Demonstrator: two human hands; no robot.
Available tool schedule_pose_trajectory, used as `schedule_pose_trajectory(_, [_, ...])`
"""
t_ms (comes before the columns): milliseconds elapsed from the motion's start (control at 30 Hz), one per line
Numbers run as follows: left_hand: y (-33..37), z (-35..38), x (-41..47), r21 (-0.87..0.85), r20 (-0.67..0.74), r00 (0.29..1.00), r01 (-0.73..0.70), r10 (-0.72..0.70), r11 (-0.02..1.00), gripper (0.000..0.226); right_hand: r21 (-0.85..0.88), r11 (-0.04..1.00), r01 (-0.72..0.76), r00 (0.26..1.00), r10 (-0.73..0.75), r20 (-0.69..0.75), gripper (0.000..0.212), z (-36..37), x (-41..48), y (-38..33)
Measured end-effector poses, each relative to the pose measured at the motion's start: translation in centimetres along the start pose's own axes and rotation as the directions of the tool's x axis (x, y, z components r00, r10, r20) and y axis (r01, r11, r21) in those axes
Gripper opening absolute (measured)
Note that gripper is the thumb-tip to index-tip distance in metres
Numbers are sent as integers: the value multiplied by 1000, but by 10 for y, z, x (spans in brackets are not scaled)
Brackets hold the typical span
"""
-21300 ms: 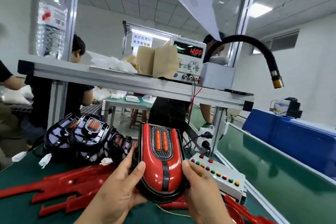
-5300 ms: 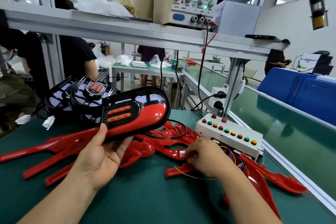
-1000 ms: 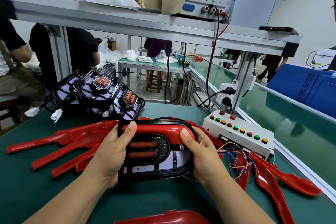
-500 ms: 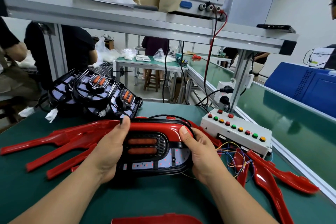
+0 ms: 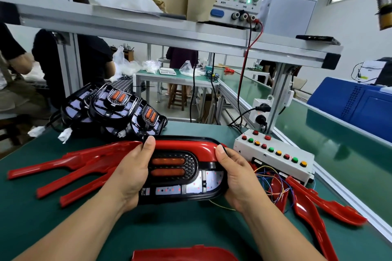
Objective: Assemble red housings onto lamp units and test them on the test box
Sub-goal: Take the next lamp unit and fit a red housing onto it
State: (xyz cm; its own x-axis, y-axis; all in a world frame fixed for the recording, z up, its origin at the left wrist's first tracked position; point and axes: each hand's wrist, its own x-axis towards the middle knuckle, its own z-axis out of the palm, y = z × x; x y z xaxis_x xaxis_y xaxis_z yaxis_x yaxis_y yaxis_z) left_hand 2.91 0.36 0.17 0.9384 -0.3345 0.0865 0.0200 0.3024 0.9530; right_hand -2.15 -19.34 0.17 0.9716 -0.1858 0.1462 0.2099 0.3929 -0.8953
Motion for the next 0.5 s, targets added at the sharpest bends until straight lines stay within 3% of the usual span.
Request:
schedule_pose_trajectory(133, [4,-9,-5,-21,124,988,90,-87,996,64,12,1000,-17,999,17,-32,25,-4,2,-7])
schedule_pose_trajectory(233, [0,-7,-8,11,87,992,88,-89,996,40,-40,998,-38,997,35,-74,33,-1,2,-9])
schedule_pose_trajectory(300, [0,-5,-7,-30,45,994,105,-104,994,35,-101,992,-72,996,67,-57,52,1,0,-11])
schedule_pose_trajectory(367, [3,-5,-5,-75,-16,995,101,-103,992,33,-308,947,-88,996,80,-38,86,5,-6,-20])
schedule_pose_trajectory(433, [6,-9,-2,-157,-84,992,77,-91,985,30,-579,814,-38,998,-2,-68,112,6,-10,-34])
schedule_pose_trajectory(467, [7,-12,0,-220,-118,989,64,-92,973,28,-647,762,16,996,-70,-58,107,6,-15,-47])
schedule_pose_trajectory(500, [8,-14,1,-286,-147,984,57,-103,956,26,-702,704,104,991,-130,17,89,6,-22,-61])
